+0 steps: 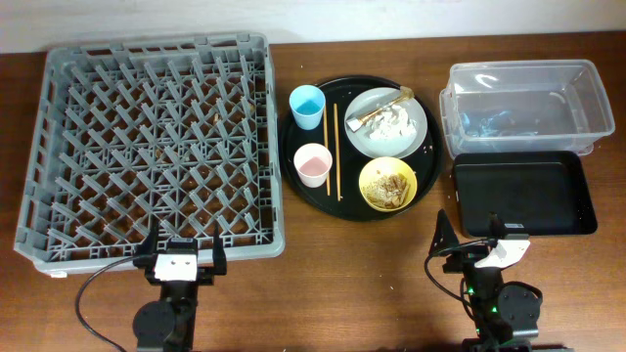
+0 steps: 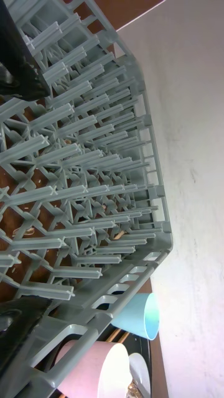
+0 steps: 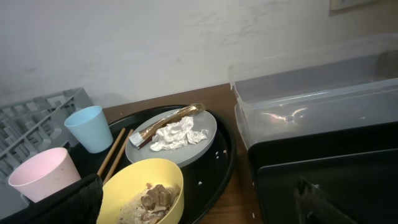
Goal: Sort waste into correct bins and load items into the dishwasher rack
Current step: 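Reach the right gripper to the white plate and grasp the tissue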
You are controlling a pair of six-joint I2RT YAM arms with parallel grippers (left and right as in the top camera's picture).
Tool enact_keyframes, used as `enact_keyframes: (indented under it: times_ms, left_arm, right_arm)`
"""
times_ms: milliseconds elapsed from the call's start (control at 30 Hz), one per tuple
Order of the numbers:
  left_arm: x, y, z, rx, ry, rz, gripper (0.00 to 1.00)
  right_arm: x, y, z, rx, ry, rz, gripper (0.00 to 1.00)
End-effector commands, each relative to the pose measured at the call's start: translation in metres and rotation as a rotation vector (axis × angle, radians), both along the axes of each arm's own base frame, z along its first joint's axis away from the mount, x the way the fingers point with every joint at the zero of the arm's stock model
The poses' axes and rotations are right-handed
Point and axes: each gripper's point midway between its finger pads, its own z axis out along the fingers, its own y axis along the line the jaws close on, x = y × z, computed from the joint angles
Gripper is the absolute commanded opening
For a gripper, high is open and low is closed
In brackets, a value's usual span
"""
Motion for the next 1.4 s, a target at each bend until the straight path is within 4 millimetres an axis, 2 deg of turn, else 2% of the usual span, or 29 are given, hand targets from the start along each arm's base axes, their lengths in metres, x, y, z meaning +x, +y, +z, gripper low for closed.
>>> enact_keyframes:
  times_ms: [0,1100,1233,1300,1367]
  left_arm:
    - [0.000,0.000,-0.001,0.019,-0.002,-0.007,0.99]
    - [0.000,0.000,-0.001,0.019,-0.002,-0.007,0.99]
    - [0.000,0.000,-0.001,0.019,-0.002,-0.007,0.99]
    - [0.000,0.000,-0.001,0.019,-0.002,-0.007,0.99]
    - [0.000,0.000,-0.001,0.019,-0.002,-0.007,1.00]
  right_arm:
    - [0.000,-0.001,-0.003,-0.002,0.005,-0.006,0.98]
    - [0.000,0.000,-0.003,-0.001,0.005,-0.003,0.98]
    - [-0.001,0.015,-0.001,0.002,-0.002,0.087,0.98]
    - [-0.002,0.024,0.006,-0.031,-0.028,0.143,0.98]
    - [-0.006,0.034,0.028,-0.031,-0.057,0.199,0.99]
